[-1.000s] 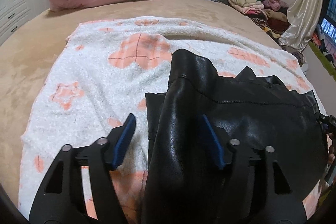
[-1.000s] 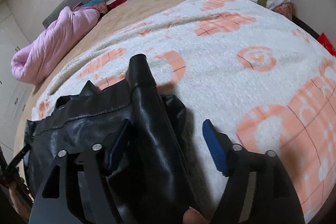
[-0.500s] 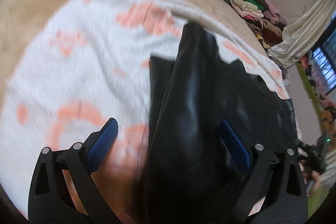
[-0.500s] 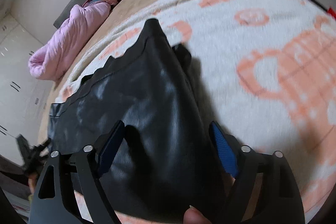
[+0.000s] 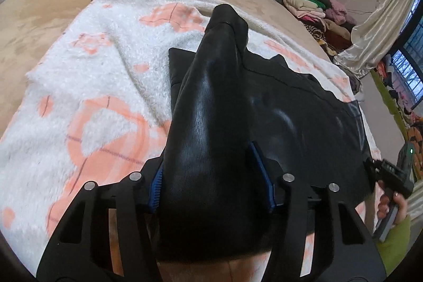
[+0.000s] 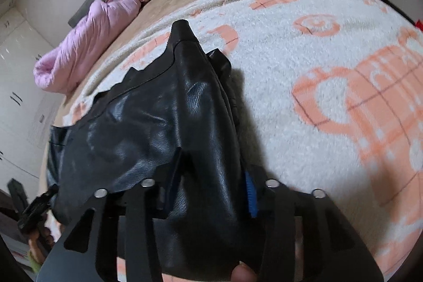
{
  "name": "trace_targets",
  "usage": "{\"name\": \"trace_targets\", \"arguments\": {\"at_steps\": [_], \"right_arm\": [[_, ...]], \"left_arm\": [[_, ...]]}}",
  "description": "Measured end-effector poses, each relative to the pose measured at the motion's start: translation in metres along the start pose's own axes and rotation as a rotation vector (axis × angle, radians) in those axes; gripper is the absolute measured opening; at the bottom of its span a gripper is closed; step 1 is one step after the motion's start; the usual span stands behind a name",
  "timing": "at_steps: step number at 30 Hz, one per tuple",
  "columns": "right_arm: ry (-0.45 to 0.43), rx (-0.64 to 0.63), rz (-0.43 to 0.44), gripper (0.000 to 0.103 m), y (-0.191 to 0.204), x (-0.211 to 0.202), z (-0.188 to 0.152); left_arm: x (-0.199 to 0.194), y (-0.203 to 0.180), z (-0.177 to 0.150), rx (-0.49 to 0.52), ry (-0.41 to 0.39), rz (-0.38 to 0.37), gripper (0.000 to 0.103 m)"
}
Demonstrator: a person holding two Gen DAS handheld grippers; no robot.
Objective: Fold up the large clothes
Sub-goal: 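Fold the held jacket over once more toward the collar with both tools, then open the right tool over the jacket while the left tool keeps holding it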
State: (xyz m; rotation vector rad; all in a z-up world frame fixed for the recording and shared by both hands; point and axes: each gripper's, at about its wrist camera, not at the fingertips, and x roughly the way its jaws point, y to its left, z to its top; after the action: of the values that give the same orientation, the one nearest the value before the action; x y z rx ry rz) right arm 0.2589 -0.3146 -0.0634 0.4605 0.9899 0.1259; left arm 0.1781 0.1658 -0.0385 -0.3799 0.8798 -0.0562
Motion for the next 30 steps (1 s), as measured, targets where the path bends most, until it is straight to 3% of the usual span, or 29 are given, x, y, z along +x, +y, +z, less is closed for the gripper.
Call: {"name": "trace_targets", "arguments": {"at_steps": [2, 5, 7, 9, 10, 12, 15, 21, 30], "right_arm": [[-0.01, -0.021, -0.056, 0.059, 0.004, -0.003, 0.002], [-0.127, -0.121, -0.158, 0.059, 0.029, -0.031, 0.004], [-0.206, -0.202, -0.148, 0.06, 0.054, -0.05, -0.001], [-0.242, -0.297, -0.071, 0.058, 0.09, -0.061, -0.013], [-0.233, -0.346, -0.022, 0.056, 0.109, -0.06, -0.021], [-0.183, -0.415, 0.047, 0.041, 0.139, -0.051, -0.035], [-0.106, -0.469, 0.107, 0.041, 0.17, -0.032, -0.055], [0.057, -0.501, 0.04, 0.043, 0.188, 0.017, -0.086], [0.087, -0.443, 0.078, 0.041, 0.185, 0.017, -0.074]], "left_arm": [[-0.001, 0.0, 0.0, 0.011, -0.002, 0.002, 0.048], [0.001, 0.006, 0.008, -0.006, 0.004, -0.033, 0.056], [0.002, 0.007, 0.012, -0.007, -0.001, -0.05, 0.063], [0.003, 0.006, 0.016, 0.005, -0.005, -0.06, 0.068], [0.004, 0.005, 0.017, 0.006, -0.003, -0.068, 0.072], [0.009, 0.006, 0.019, -0.002, 0.012, -0.085, 0.075], [0.022, 0.008, 0.021, -0.015, 0.042, -0.094, 0.078], [0.036, 0.015, 0.031, -0.073, 0.054, -0.13, 0.078], [0.031, 0.02, 0.038, -0.112, 0.034, -0.126, 0.049]]}}
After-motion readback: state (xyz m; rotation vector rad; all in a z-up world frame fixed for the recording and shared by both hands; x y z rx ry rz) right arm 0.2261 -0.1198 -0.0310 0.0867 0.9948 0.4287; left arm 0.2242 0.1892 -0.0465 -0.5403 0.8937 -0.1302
